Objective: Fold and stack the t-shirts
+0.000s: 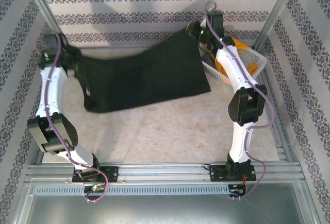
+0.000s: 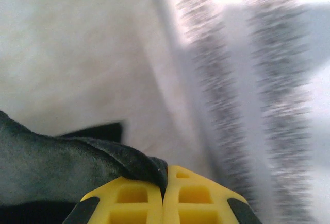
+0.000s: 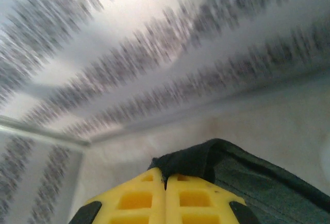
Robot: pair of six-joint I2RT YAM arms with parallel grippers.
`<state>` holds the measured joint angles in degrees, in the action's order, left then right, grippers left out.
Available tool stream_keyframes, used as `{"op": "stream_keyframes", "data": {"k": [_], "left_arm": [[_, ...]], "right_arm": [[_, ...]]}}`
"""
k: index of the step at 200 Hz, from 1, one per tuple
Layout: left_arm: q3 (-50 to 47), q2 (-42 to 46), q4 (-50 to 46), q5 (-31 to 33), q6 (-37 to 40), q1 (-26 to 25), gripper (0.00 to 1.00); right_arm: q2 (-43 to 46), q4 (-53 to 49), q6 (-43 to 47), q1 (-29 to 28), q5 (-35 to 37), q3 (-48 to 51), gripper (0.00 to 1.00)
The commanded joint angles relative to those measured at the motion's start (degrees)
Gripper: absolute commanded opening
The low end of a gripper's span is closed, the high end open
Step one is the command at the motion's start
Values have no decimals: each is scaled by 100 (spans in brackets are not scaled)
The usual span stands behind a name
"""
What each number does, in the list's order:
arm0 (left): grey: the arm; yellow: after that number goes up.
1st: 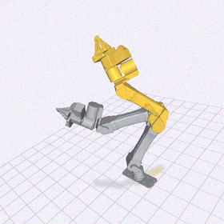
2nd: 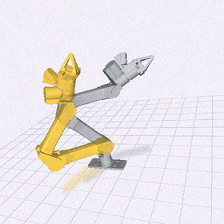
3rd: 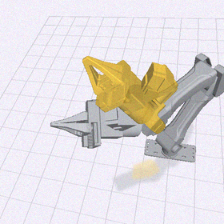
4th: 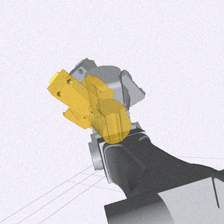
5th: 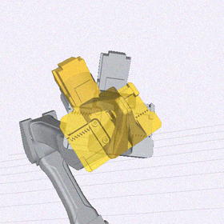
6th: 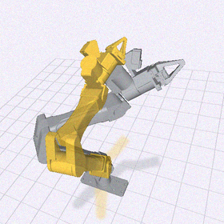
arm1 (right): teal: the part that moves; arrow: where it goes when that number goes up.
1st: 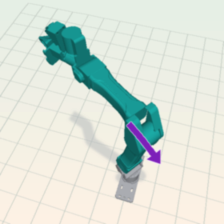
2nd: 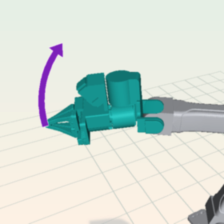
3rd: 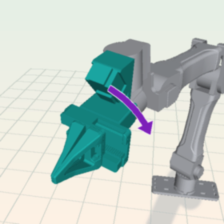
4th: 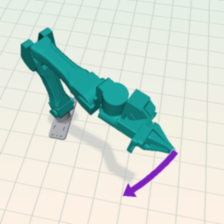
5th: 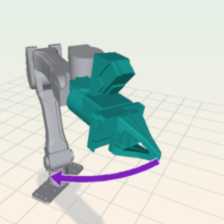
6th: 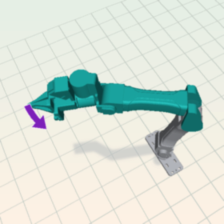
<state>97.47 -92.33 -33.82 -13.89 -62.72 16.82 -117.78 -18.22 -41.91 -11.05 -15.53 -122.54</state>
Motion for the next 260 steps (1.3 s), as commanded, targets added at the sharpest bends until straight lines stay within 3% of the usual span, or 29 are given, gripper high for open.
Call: {"op": "stream_keyframes", "data": {"k": [1,32,57,94,129,148,159,178,201,238,260], "left_arm": [[1421,289,-93,18,165,254,0],[2573,594,-682,424,287,517,0],[2239,1160,-1038,731,272,573,0],[-812,2622,-1035,456,-308,568,0],[-3608,3737,-1208,140,-242,542,0],[-4985,3773,-728,-445,-30,528,16],[-5564,3605,-611,-499,116,498,26],[-6307,3287,-195,-604,325,463,45],[-6462,3492,-505,-442,406,332,54],[-6214,4619,-1827,332,-38,53,56],[-6280,4935,-1694,204,-402,-62,47]], "right_arm": [[175,316,-349,211,-191,-1151,0],[577,395,-476,444,-266,-1332,0],[1364,400,-416,528,-137,-299,0],[2683,483,-389,522,-88,2638,0],[3116,66,-347,216,-152,5071,0],[2895,101,-462,179,-56,5928,0],[2574,88,-398,186,-86,6085,1],[1840,-411,-74,217,-208,5786,31],[1774,-1053,83,197,219,5633,49],[2634,-1230,-54,60,834,6143,47],[2878,-861,25,-206,999,6271,37]]}}
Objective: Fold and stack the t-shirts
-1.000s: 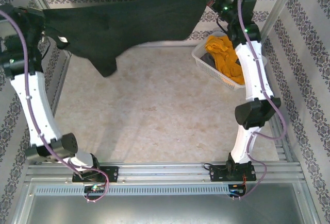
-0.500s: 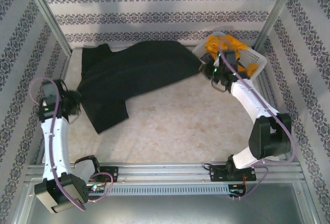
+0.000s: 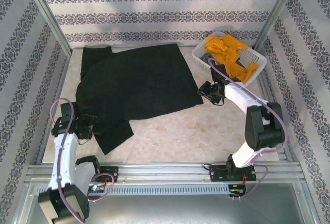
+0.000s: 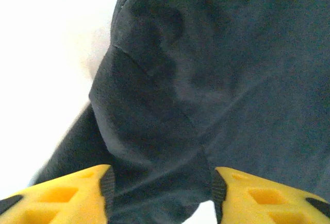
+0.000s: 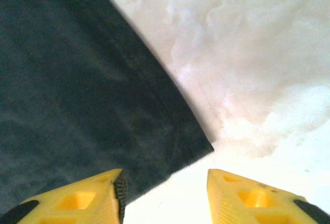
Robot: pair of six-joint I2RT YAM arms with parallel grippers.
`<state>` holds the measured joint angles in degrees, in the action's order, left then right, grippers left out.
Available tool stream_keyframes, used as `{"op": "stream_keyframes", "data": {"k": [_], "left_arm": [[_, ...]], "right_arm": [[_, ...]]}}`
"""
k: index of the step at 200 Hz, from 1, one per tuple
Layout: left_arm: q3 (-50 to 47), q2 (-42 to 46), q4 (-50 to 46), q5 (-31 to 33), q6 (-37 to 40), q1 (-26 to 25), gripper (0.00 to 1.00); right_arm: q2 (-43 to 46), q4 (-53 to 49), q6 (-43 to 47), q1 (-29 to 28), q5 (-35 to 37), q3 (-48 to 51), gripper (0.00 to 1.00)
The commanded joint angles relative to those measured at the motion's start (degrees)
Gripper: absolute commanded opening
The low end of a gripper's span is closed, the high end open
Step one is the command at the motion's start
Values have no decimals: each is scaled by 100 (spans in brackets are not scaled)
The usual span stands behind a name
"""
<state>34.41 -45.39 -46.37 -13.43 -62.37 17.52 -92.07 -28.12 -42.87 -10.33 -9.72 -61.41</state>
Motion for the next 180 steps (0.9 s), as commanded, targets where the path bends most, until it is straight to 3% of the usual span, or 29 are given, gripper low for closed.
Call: {"op": "stream_keyframes", "data": {"k": [1,21,68,90,136,180], "left_arm": [[15,240,-406,144,-449,-133,46],[0,26,229,-105,-618,-233,40],[238,-667,1197,-118,-639,-662,38],[244,-808,1545,-161,-698,-805,38],[259,-1099,1919,-409,-641,-864,38],[200,-1093,1856,-441,-617,-882,38]], "right_arm": [[310,157,130,-286,418,156,36],[86,588,341,-453,447,-159,27],[-1659,954,980,-604,1167,-2264,30],[-2408,1261,700,-600,1692,-3079,32],[-3865,956,128,-302,2198,-4889,32],[-4139,868,-185,255,2280,-5281,31]]}}
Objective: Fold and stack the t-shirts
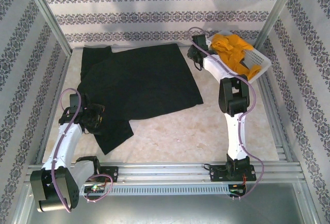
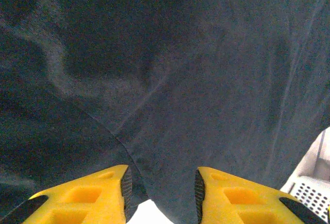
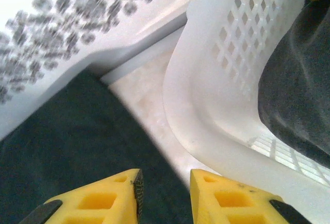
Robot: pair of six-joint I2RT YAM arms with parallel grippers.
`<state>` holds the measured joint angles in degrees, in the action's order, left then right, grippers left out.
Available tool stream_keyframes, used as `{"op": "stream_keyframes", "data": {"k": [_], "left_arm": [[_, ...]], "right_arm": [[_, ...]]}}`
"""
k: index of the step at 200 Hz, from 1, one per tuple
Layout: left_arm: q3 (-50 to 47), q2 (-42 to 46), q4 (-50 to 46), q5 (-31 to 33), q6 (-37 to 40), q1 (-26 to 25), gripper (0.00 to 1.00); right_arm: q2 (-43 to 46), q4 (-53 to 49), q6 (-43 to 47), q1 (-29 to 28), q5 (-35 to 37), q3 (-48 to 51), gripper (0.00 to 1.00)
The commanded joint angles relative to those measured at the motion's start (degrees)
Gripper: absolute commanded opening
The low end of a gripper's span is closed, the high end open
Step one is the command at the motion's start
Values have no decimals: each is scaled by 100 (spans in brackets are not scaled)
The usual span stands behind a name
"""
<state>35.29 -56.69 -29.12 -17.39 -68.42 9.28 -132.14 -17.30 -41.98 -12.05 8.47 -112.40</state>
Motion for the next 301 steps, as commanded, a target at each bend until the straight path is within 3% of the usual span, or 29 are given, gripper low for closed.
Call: {"op": "stream_keyframes", "data": {"k": [1,37,81,114,158,197,240,301], "left_arm": [[107,36,129,-46,-12,-58,39],[25,-62,108,46,20,-58,39],[411,-452,74,510,178,-49,40],[706,-1039,288,648,196,20,40],[991,-1872,717,558,266,252,41],[1231,-2412,891,437,353,380,42],[1270,-2517,922,340,349,377,42],[1211,-2496,768,157,471,375,43]], "right_arm": [[-135,-217,-275,434,462,-179,31],[65,-155,-197,499,-11,-98,31],[937,-175,30,-81,-379,673,35],[1330,-163,-695,-623,-684,1698,38],[863,-295,-1674,-937,-826,2019,40],[703,-961,-2236,-791,-638,2118,40],[600,-3014,-2380,-599,-437,1676,38],[1097,-3160,-2452,-53,-426,2648,38]]}}
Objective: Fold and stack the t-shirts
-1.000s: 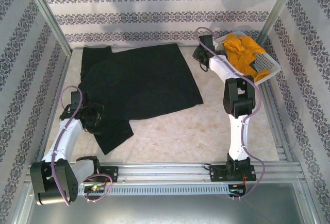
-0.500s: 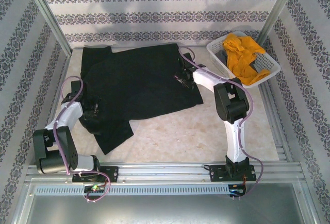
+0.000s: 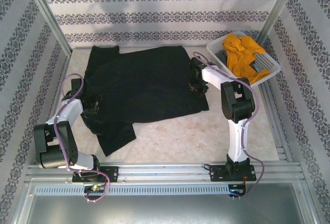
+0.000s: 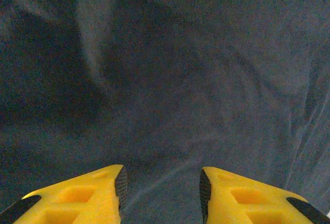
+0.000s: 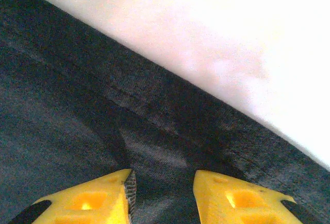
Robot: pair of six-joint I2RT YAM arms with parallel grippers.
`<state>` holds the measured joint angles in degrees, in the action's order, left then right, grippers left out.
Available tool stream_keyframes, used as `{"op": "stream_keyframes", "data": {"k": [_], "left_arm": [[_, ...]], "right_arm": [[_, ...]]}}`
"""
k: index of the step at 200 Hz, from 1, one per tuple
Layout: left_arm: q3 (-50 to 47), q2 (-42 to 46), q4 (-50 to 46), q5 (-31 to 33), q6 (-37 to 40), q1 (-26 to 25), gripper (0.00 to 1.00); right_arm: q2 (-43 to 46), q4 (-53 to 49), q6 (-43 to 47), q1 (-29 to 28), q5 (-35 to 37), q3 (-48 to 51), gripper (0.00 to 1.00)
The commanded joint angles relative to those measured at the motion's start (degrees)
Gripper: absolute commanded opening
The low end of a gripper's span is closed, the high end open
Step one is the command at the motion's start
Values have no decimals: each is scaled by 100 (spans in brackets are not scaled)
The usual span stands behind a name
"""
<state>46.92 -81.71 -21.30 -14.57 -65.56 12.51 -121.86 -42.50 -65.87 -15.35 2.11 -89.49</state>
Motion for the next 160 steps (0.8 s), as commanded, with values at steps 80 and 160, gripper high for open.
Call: {"op": "stream_keyframes", "data": {"k": [80,160], "left_arm": [[278,-133,-474,-335,305,-159,43],[-853,2172,-3230,157,117,-1238,37]], "right_arm": [[699,-227,-176,695,-155,891,38],[2521,145,1701,336,-131,1751,44]]}}
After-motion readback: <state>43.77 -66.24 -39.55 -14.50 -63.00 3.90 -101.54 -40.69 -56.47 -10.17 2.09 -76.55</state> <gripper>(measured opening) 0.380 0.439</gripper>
